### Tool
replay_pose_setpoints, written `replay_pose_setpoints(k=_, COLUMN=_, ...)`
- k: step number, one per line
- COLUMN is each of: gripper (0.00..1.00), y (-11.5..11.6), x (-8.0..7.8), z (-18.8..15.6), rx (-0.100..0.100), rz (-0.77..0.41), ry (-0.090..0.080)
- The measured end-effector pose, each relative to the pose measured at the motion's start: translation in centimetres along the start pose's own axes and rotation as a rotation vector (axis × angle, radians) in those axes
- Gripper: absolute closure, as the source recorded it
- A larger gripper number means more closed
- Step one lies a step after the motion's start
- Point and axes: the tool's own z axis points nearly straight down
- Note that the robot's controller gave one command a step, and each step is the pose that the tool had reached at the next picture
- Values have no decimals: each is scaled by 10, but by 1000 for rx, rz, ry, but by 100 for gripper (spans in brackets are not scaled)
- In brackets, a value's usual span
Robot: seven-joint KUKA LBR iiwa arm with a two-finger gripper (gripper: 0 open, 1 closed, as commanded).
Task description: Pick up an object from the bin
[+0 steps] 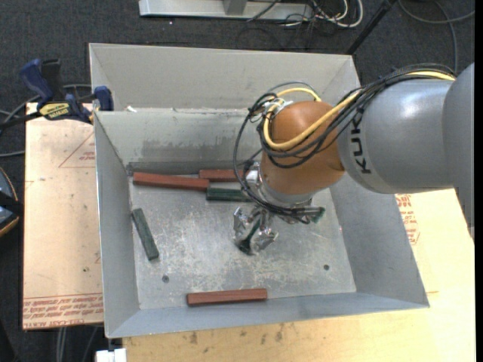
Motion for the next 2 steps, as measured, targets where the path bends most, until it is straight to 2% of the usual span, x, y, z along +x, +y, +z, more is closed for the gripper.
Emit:
replay_pose_setpoints(k=1, gripper=100, y=0, x=0, z=0, rx=0, rz=0, ry=0)
replay_pose_setpoints(k=2, gripper=100, y=-3, x=-7, z=-135, rx=2, rz=8, ry=-2)
